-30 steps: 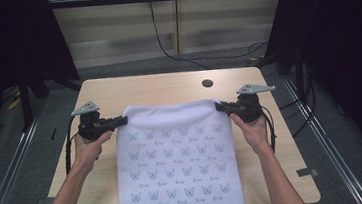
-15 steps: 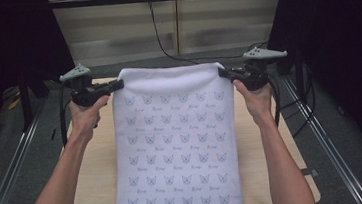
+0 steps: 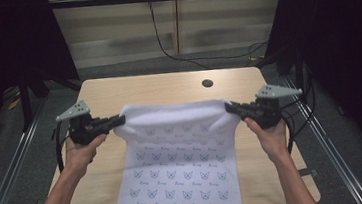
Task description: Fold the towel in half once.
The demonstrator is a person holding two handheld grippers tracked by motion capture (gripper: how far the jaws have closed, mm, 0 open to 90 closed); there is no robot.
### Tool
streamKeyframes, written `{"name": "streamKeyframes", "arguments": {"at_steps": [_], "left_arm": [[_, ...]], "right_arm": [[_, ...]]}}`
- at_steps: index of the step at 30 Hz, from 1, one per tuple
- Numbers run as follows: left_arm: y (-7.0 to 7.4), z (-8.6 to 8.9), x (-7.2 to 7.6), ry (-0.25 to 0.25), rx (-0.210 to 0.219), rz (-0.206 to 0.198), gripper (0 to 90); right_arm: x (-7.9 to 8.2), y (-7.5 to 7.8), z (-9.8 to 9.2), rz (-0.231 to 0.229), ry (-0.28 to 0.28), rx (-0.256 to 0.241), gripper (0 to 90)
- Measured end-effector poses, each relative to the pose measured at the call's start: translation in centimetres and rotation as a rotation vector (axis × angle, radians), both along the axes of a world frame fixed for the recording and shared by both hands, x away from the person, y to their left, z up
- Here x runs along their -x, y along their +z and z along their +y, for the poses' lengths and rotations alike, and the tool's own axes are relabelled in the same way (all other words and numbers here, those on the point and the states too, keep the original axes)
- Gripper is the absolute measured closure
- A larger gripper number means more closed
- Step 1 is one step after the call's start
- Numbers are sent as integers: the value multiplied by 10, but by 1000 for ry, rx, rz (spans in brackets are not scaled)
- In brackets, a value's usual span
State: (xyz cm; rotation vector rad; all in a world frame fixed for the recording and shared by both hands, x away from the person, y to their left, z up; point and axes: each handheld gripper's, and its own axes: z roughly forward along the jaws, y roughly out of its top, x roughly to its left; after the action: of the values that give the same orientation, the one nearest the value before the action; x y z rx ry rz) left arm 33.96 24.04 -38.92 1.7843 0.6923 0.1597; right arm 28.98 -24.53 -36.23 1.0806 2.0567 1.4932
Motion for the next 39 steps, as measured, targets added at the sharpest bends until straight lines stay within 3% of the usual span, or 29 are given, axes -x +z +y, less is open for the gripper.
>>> {"name": "streamKeyframes", "arguments": {"at_steps": [2,9,11,17,20,22,23,28,32,36,39], "left_arm": [[-10,4,15,-5,-26,9,867],[-48,11,58,-51,-92,107,868],[-61,14,70,-68,-88,137,867],[-96,17,93,-126,-166,257,865],[-105,16,97,-141,-204,282,864],[-112,13,98,-142,-250,300,864],[-115,11,96,-148,-251,295,865],[-117,9,75,-101,-241,286,867],[-116,2,52,-56,-261,257,868],[-119,-3,13,-5,-237,266,869],[-118,-11,-10,32,-268,239,870]], "right_arm": [[18,-9,2,23,16,-1,871],[76,-48,15,129,75,67,871],[89,-62,16,161,82,63,871],[115,-104,21,283,102,87,871],[118,-117,24,328,109,100,871],[117,-128,30,371,117,150,871],[116,-131,32,383,122,177,871],[96,-137,31,382,102,173,872],[63,-138,29,356,69,204,873],[24,-136,30,341,28,250,872],[-4,-137,31,331,-9,263,873]]}}
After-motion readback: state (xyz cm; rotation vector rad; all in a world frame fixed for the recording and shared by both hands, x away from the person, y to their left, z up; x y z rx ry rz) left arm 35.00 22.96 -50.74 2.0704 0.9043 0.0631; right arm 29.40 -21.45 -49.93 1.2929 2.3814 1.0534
